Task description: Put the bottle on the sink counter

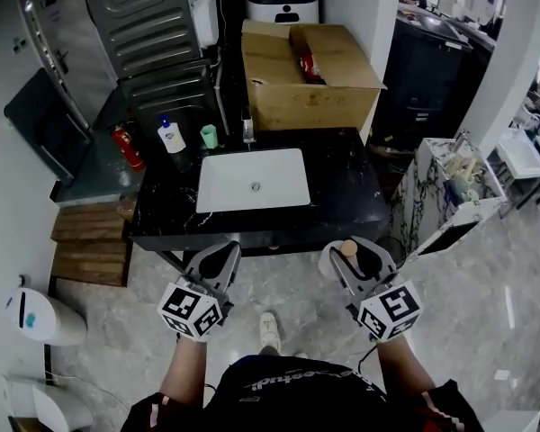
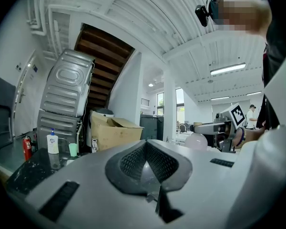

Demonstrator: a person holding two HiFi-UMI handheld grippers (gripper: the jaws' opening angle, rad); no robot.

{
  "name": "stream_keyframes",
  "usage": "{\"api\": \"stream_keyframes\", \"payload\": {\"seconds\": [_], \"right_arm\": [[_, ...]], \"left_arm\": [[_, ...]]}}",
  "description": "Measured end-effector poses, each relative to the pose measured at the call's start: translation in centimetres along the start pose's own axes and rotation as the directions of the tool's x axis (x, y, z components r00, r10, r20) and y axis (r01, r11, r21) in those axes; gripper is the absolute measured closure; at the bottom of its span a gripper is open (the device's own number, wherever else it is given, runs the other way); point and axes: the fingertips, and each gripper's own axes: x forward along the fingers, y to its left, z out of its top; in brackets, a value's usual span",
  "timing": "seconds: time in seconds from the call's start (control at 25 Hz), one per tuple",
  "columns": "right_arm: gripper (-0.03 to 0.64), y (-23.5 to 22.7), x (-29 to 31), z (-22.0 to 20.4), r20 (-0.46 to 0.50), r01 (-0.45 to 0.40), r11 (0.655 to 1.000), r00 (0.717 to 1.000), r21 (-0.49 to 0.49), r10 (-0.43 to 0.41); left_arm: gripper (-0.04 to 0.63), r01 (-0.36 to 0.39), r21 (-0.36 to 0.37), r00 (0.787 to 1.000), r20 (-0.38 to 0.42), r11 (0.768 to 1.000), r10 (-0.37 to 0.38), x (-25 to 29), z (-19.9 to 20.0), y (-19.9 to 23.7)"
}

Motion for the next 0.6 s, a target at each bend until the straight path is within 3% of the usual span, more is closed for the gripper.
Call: {"api": "stream_keyframes", "payload": {"seconds": [0.6], "right_arm": [[0.451, -3.9, 16.4, 3.7, 0.030, 0.068, 0.997, 0.997, -0.021, -0.067]], "left_arm": [[0.581, 0.059, -0.005, 0.997, 0.044, 0.998, -0.059, 8.6, 2.5, 15.7]]}}
